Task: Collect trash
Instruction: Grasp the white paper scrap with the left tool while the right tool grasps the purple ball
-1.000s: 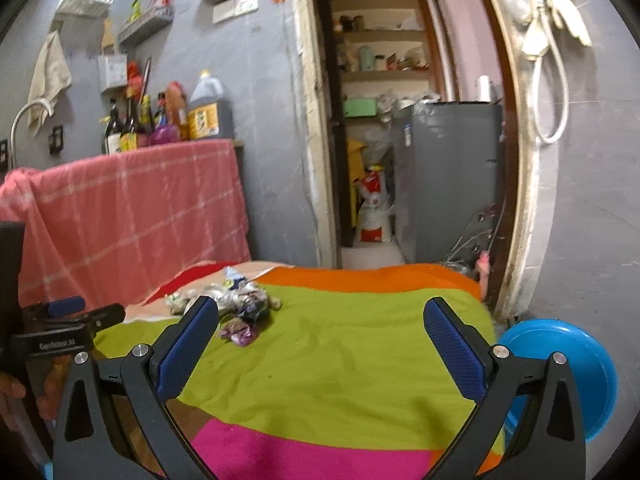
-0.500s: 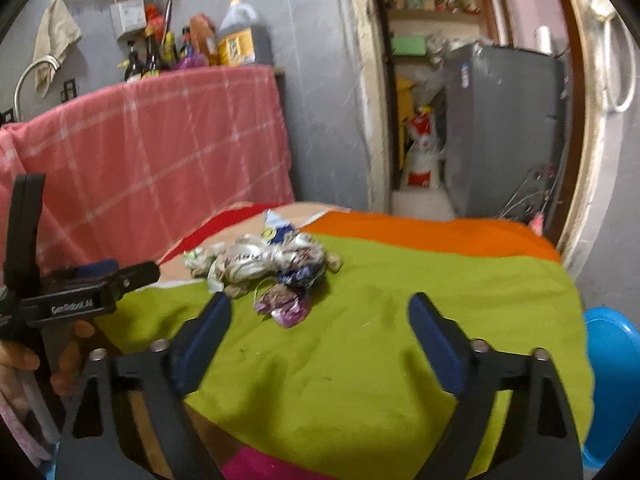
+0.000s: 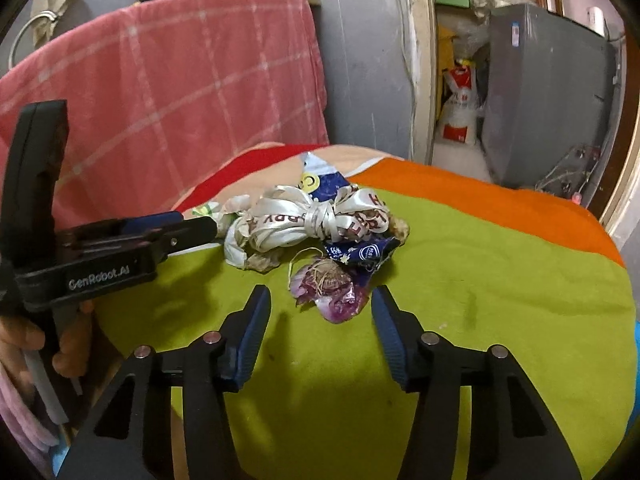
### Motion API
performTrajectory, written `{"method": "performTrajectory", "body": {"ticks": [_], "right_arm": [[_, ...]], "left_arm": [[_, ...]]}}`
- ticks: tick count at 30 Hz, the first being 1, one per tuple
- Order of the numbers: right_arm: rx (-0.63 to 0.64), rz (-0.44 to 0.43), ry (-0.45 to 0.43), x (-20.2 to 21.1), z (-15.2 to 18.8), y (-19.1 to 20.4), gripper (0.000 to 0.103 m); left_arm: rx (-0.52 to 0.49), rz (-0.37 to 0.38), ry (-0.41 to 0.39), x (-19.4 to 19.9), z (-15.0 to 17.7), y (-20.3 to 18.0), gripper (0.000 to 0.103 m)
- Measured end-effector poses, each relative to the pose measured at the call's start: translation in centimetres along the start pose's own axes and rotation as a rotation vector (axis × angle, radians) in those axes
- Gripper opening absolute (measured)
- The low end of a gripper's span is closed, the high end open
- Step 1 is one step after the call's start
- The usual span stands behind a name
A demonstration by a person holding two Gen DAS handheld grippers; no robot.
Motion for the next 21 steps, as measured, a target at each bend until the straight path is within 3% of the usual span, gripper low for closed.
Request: {"method": "performTrajectory", "body": {"ticks": [7,14,21], "right_arm": [[-0.024,0.013,0.047,-1.6,-0.8,-1.0,0.048],[-0.014,-0.016,0.088,-2.8,-1.1,-0.8,0.048],[-0.023,-0.020,0.100,-2.8,-0.8,-0.9,0.039]], "left_arm": [[-0.005,0.020,0.009,-0.5,-0.4,-0.2,0.043],[0.003,0.046,0.024,-1.1,-0.9,-0.5,0.030],[-0.009,0.066,0.033,-1.3,-0.7,-0.9,0.016]]}}
Point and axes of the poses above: each gripper's, at about its wrist camera, not at the fingertips, and x roughly against the way its jaws point, y to its left, z to its underside, the point moved 1 cm from there along -x, roughly the way its jaws point, and after that the axes turned 15 degrees about x, right-handed, at the moved point
